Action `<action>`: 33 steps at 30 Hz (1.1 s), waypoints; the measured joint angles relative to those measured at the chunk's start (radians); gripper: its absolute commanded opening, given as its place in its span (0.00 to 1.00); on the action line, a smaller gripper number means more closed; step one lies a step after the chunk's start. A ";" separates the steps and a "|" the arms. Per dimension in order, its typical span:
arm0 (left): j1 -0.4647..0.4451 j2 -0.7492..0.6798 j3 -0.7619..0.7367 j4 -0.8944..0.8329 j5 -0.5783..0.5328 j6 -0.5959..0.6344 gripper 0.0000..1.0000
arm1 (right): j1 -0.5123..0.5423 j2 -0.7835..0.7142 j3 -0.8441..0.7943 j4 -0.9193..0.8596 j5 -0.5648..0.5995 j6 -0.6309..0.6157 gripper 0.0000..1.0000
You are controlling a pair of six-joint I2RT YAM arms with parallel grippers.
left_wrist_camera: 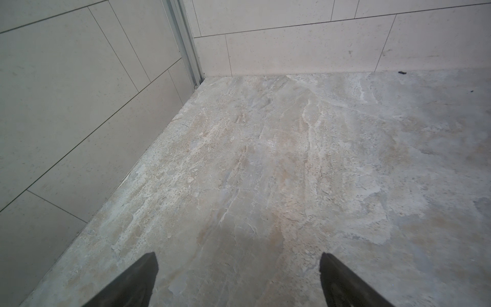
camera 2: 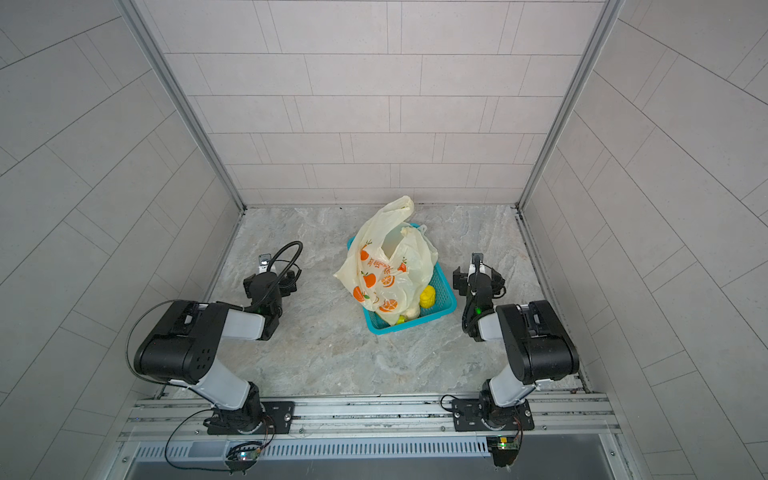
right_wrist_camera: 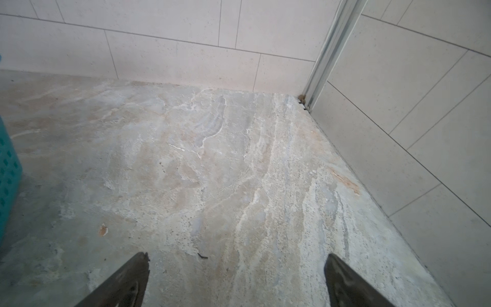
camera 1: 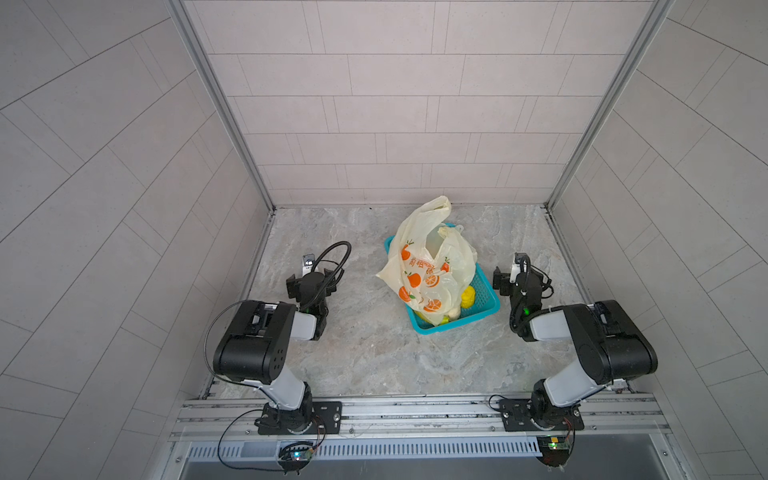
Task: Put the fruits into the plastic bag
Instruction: 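Reach both grippers toward the cream bag lying over the teal basket, then grasp the bag's handles with both grippers and lift it off the basket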
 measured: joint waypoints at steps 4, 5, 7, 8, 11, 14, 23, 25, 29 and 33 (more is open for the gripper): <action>-0.006 -0.074 0.134 -0.304 -0.053 -0.020 1.00 | 0.013 -0.145 0.182 -0.362 0.089 0.030 0.92; -0.006 -0.090 0.214 -0.409 -0.063 -0.036 0.99 | 0.017 -0.181 0.241 -0.416 0.099 0.039 0.90; -0.009 -0.113 0.381 -0.572 -0.072 -0.085 0.98 | 0.029 -0.248 0.358 -0.508 0.114 0.074 0.87; -0.011 -0.129 0.450 -0.632 -0.071 -0.112 0.98 | 0.042 -0.279 0.417 -0.561 0.108 0.095 0.84; -0.039 -0.201 0.546 -0.795 -0.076 -0.240 0.99 | 0.105 -0.327 0.583 -0.730 0.044 0.154 0.77; -0.079 -0.251 0.552 -0.996 -0.025 -0.417 0.99 | 0.239 -0.313 0.738 -0.914 -0.047 0.182 0.78; -0.164 -0.379 0.402 -1.269 0.350 -0.661 1.00 | 0.607 -0.071 1.055 -1.342 -0.289 0.159 0.77; -0.164 -0.420 0.417 -1.284 0.406 -0.657 1.00 | 0.620 -0.030 1.073 -1.391 -0.305 0.159 0.77; -0.171 -0.464 0.444 -1.271 0.518 -0.644 1.00 | 0.616 0.027 1.101 -1.463 -0.293 0.159 0.76; -0.188 -0.473 0.440 -1.221 0.660 -0.637 1.00 | 0.609 0.062 1.137 -1.499 -0.282 0.154 0.72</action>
